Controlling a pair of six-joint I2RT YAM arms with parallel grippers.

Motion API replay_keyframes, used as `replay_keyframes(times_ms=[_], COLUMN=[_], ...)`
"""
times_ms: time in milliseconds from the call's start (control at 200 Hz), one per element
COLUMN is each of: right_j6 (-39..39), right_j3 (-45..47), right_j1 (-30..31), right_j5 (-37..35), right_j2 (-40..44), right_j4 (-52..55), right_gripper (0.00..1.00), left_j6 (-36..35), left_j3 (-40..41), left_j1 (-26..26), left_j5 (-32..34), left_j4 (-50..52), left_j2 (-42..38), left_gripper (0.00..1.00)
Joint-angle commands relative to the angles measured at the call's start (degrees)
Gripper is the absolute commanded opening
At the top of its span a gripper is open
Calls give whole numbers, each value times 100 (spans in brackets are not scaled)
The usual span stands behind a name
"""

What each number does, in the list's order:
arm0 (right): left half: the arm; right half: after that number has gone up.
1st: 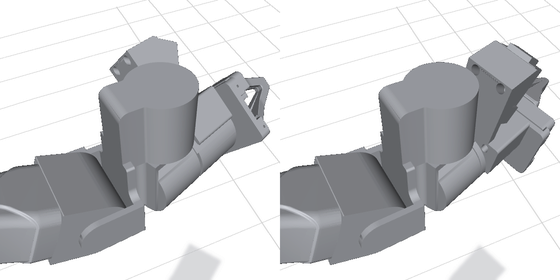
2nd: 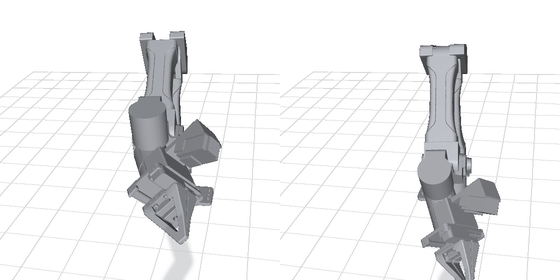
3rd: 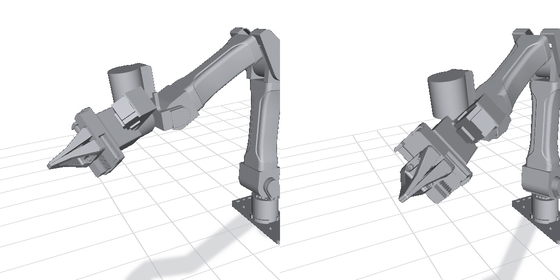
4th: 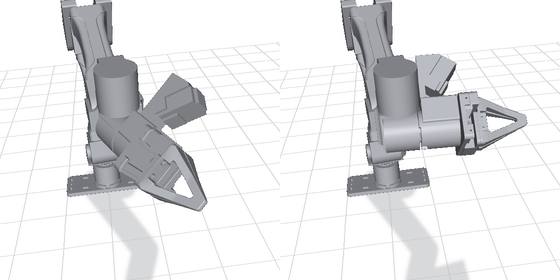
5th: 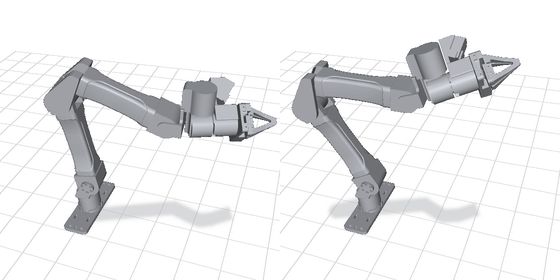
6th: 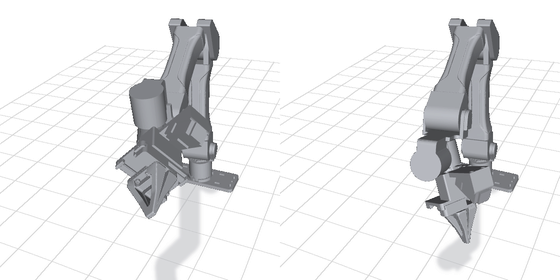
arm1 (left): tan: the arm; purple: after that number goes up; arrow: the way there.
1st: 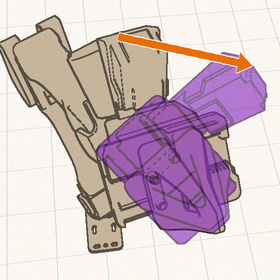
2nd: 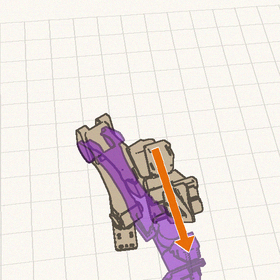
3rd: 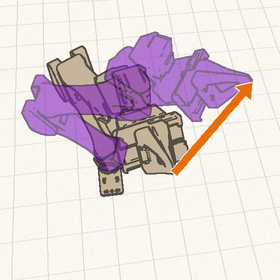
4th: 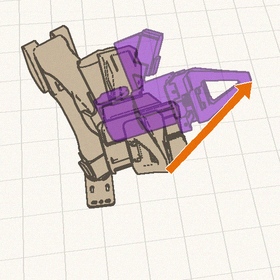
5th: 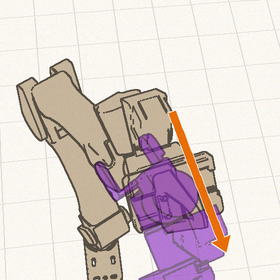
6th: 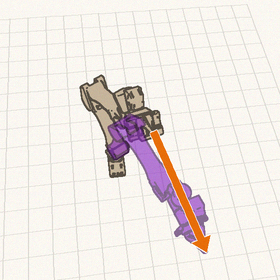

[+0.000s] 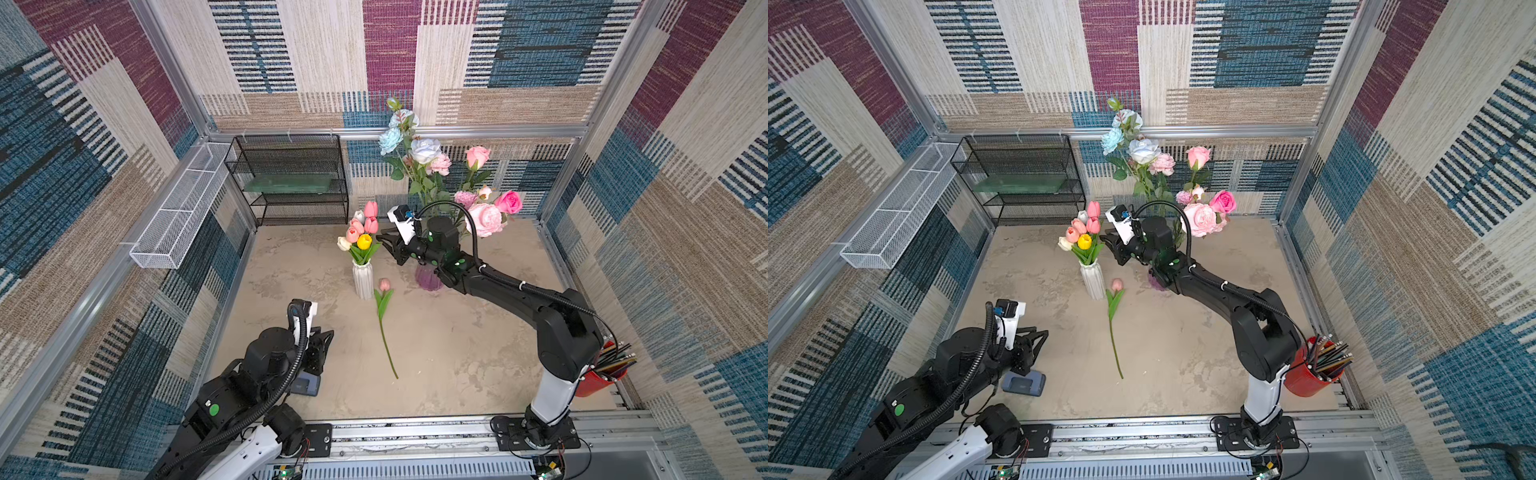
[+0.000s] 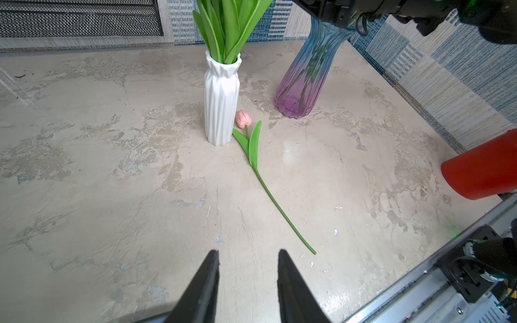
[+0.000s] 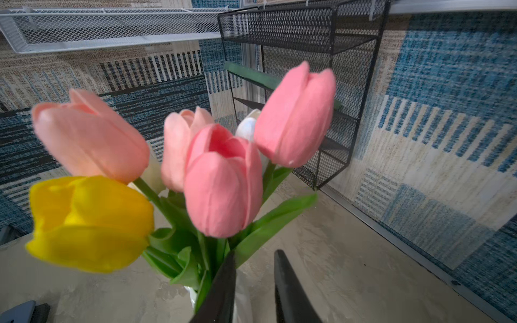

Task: Pick out pink flowers from the vase
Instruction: Pick up the flower from the vase.

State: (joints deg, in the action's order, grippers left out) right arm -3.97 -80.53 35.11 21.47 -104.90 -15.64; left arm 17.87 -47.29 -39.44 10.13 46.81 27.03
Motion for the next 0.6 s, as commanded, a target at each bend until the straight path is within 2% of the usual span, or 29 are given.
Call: replay_keyframes(times_ms=[0, 105, 421, 506, 596], right_j6=[-22, 23, 174, 220, 263], right_j3=[-144, -217, -357, -392, -420], right_j1=[-7, 7, 70, 73, 67], right_j5=[456, 714, 740, 770, 793], right_j2=[-174, -329, -528, -557, -597], right_j4=[-215, -348, -707, -777, -799], right_gripper=[28, 31, 38, 37, 32], left_j6=[-68, -82, -112, -117, -124], left_j3=[9, 29, 77, 82, 89], left_j1=[29, 59, 182, 208, 242], left_j5=[17, -2, -127, -159, -179], left_j4=[-174, -196, -268, -290, -295], left_j2=[-13, -6, 3, 4, 23], left_gripper=[37, 37, 37, 37, 37])
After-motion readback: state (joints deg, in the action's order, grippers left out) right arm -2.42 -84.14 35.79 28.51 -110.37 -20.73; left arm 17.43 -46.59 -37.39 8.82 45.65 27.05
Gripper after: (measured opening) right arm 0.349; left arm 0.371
